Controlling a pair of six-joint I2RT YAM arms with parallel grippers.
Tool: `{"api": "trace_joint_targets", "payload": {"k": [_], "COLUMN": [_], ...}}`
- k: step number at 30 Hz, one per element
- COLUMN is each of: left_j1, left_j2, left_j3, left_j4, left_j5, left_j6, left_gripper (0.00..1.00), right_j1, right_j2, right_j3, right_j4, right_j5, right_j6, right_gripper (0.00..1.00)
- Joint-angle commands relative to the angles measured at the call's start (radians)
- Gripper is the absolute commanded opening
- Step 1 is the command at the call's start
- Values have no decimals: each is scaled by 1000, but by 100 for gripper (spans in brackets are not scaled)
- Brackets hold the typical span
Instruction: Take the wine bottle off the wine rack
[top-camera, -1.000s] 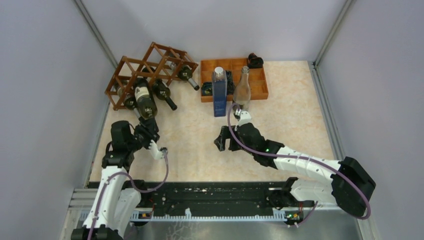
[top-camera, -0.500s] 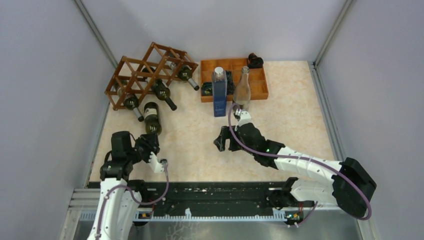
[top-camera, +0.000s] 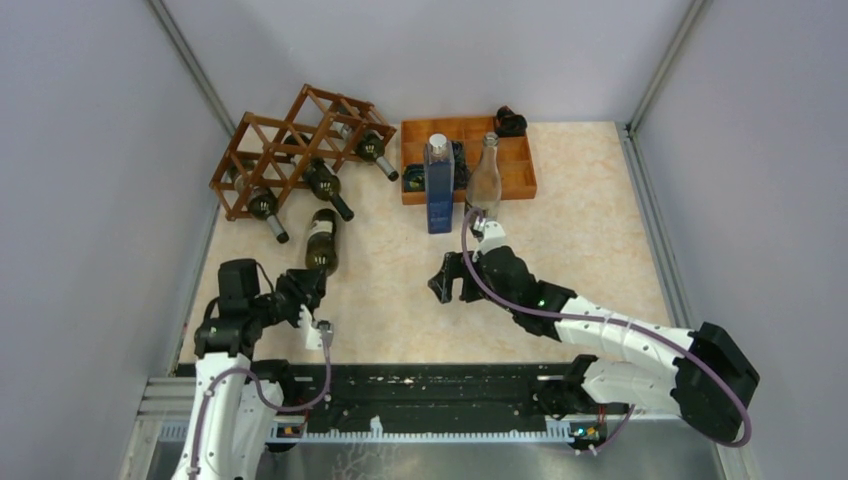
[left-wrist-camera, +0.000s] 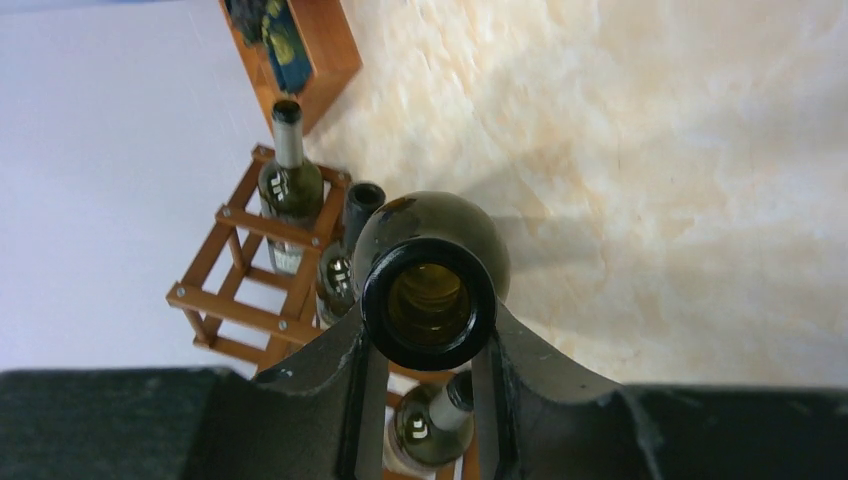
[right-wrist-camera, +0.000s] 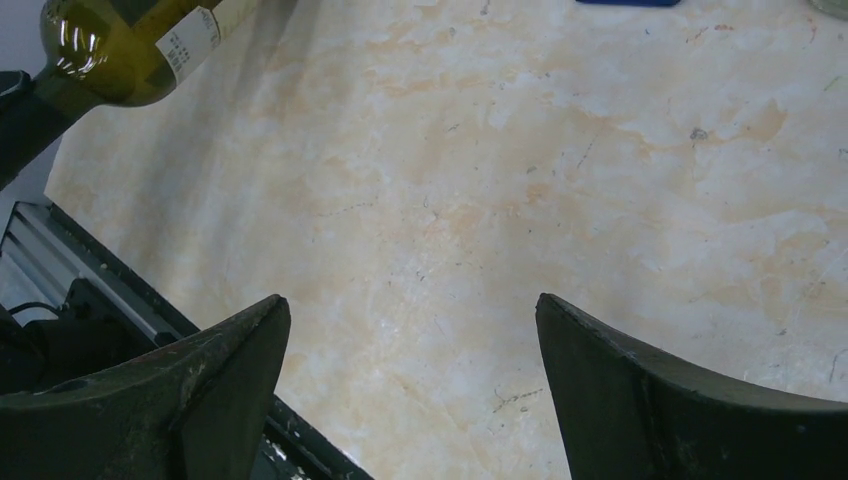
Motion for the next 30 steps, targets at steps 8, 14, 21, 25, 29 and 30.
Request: {"api": "trace_joint_targets", "payload": {"k": [8, 14, 21, 25, 29, 30], "left_j1": [2, 2, 2, 1, 2, 2], "left_j2": [108, 132, 188, 198, 238, 252], "left_j3": [236, 316, 443, 486, 569, 591], "left_j4": [-236, -310, -364, -401, -469, -485], "left_j5": [318, 410, 491, 530, 590, 604], "left_j6": [511, 458, 262, 145, -33, -73], "left_gripper": [0, 0, 0, 0, 0, 0], "right_j1": [11, 21, 30, 33, 33, 33], "right_j2": [-82, -89, -38, -2, 43, 54], "right_j3": [29, 4, 46, 74, 115, 126], "right_j4": [76, 226, 300, 325, 340, 343], "right_j5": [-61, -193, -346, -430, -468, -472], "right_j6": [-196, -334, -482, -564, -637, -651], "right_gripper": [99, 99, 99, 99, 99, 99]}}
